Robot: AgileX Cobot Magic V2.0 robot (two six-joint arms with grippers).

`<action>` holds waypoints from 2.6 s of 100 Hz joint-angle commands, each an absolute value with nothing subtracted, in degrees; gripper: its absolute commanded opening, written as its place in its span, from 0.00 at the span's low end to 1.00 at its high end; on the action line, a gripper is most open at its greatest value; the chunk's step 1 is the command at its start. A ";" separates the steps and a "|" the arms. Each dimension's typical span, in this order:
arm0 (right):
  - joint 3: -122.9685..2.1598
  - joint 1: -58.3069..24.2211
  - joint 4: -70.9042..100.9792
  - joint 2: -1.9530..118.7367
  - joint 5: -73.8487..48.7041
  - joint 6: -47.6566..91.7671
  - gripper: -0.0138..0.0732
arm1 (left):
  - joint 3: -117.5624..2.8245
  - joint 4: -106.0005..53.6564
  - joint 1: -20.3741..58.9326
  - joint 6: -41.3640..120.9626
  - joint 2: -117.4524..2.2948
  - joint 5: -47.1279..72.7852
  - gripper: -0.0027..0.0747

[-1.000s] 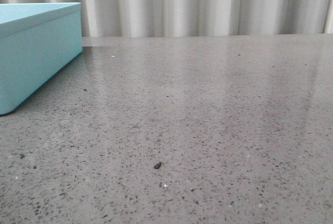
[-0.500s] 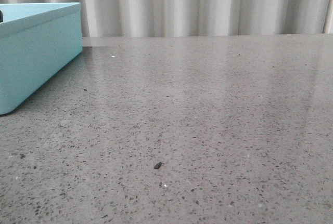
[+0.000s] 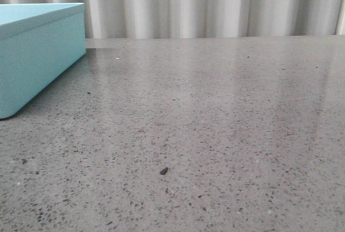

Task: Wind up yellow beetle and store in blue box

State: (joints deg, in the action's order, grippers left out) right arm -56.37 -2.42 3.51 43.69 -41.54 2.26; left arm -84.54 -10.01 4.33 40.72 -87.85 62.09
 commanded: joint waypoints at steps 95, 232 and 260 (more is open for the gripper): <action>-25.10 -2.42 -4.16 18.15 -12.67 2.68 0.09 | -66.14 -19.22 4.23 39.95 -51.01 51.20 0.01; -7.08 -2.32 2.20 18.05 15.13 2.68 0.09 | -8.89 -33.86 4.23 39.95 -3.85 -5.92 0.01; -7.08 -2.32 2.20 18.05 15.13 2.68 0.09 | -8.89 -34.52 4.23 39.95 -3.85 -5.02 0.01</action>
